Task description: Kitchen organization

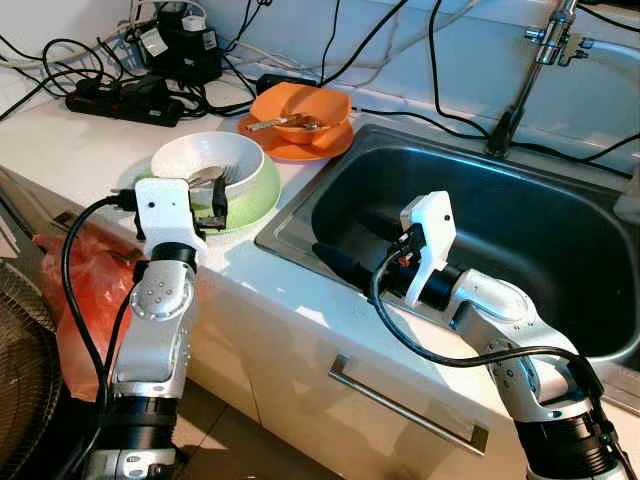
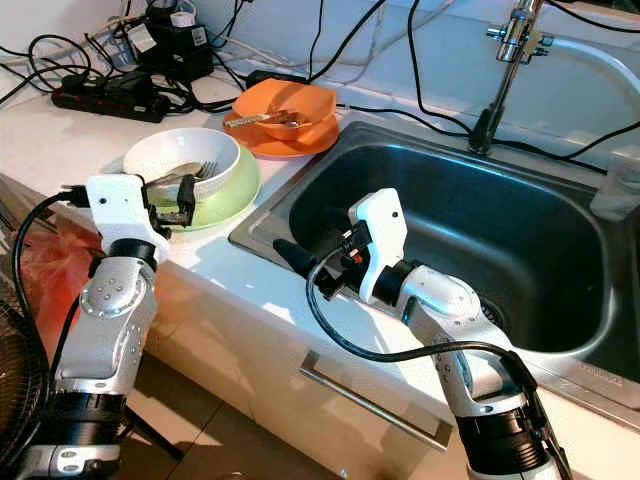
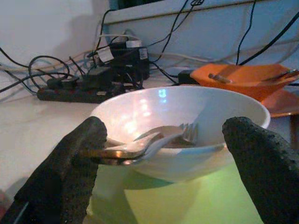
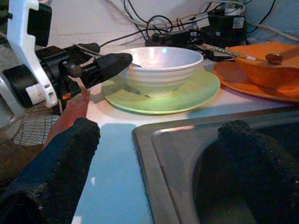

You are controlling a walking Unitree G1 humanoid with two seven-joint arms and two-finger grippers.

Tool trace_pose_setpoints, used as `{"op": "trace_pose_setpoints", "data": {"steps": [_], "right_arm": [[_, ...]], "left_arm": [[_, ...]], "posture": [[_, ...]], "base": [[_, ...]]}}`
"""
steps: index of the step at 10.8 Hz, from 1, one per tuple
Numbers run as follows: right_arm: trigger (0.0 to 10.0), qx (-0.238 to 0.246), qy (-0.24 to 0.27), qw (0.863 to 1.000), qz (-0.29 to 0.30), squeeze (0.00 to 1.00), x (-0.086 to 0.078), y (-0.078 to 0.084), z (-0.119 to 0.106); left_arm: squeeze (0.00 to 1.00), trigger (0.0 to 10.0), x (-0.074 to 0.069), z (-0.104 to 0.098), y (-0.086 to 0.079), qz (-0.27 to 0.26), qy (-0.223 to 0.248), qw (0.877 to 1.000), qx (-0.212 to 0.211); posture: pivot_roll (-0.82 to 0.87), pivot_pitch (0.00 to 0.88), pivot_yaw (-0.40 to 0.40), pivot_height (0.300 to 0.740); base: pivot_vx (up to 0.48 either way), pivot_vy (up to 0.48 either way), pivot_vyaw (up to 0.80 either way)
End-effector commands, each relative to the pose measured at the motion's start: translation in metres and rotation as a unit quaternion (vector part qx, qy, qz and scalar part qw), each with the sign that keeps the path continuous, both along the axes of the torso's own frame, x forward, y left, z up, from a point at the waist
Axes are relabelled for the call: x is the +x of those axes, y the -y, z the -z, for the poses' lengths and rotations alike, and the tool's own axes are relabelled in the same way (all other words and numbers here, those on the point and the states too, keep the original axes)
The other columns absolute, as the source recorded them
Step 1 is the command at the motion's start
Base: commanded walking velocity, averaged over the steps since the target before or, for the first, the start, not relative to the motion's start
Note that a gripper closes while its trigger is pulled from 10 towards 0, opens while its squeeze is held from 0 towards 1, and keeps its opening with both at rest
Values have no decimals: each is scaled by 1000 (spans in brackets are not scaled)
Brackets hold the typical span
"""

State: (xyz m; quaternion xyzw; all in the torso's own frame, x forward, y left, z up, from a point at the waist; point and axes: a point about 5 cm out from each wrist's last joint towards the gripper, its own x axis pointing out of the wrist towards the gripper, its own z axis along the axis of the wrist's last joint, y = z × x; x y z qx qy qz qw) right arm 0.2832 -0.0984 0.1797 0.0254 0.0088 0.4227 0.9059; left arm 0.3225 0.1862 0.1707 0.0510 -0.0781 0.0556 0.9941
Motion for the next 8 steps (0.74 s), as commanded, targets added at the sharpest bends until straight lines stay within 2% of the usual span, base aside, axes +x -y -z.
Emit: {"op": "trace_pose_setpoints", "data": {"steps": [1,4,5,6,7,8], "right_arm": [[10000,-2,4,1000,3,1000,-2,0,-2],[10000,-4,3,1000,6,1000,-2,0,0],[10000,-4,3,1000,7,1000,-2,0,0],[10000,-3,3,1000,8,1000,-2,0,0],[10000,-3,3,1000,9,1000,-2,0,0],[10000,-3,2,1000,9,1000,-2,-1,1]], "left_arm": [[0,10000,5,-8,-3,9,15,1000,-2],[0,10000,7,-10,-8,10,22,1000,4],[0,8275,8,-11,-6,20,27,999,2],[0,5804,8,-14,-3,32,35,999,3],[0,0,9,-16,0,42,42,998,-4],[0,0,9,-17,2,49,46,998,-4]], "posture": [[17,0,2,740],[16,0,4,740],[16,0,4,740],[15,0,5,740],[15,0,5,740],[11,0,9,740]], "base": [[0,0,0],[0,0,0],[0,0,0],[0,0,0],[0,0,0],[0,0,0]]}}
